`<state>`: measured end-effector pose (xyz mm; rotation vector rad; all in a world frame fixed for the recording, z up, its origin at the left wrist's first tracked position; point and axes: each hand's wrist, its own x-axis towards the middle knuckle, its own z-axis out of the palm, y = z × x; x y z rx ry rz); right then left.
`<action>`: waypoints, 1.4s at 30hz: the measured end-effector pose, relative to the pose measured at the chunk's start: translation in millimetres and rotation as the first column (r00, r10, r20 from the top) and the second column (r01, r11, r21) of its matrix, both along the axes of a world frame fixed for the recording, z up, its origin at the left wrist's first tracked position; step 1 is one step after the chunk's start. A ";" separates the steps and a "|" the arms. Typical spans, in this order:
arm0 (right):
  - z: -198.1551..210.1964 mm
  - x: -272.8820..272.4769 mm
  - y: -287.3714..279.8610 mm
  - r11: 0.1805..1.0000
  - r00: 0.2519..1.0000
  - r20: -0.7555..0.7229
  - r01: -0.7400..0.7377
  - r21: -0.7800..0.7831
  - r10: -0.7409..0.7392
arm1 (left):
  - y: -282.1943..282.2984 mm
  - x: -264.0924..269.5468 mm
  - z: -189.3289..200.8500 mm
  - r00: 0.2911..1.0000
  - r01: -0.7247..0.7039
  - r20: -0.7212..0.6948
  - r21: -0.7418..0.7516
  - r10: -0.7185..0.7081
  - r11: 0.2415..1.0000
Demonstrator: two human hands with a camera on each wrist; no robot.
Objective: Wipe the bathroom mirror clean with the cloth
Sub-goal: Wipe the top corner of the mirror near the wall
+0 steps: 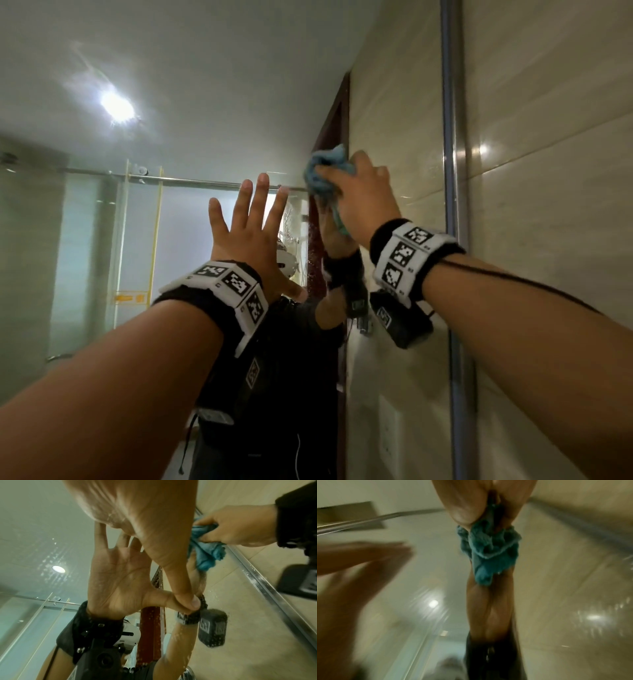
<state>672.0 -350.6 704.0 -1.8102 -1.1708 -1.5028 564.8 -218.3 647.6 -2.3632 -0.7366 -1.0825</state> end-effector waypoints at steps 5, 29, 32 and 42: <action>17.5 19.4 -21.3 0.968 0.969 -0.246 0.052 0.246 0.011 | 1.7 -0.8 -1.2 1.000 0.019 0.010 0.001 -0.019 1.000; -15.5 80.2 -75.4 0.918 0.960 -0.268 0.032 0.394 0.082 | 0.1 -2.5 0.0 0.999 0.041 -0.011 -0.033 -0.041 0.999; -37.7 75.6 -65.0 0.901 0.952 -0.297 0.062 0.429 0.075 | -0.1 -3.6 -0.6 0.999 0.046 -0.007 -0.038 -0.047 0.998; -40.2 85.7 -70.7 0.909 0.952 -0.294 0.199 0.367 -0.089 | -2.6 -4.7 0.5 0.999 0.029 -0.022 -0.021 -0.029 0.999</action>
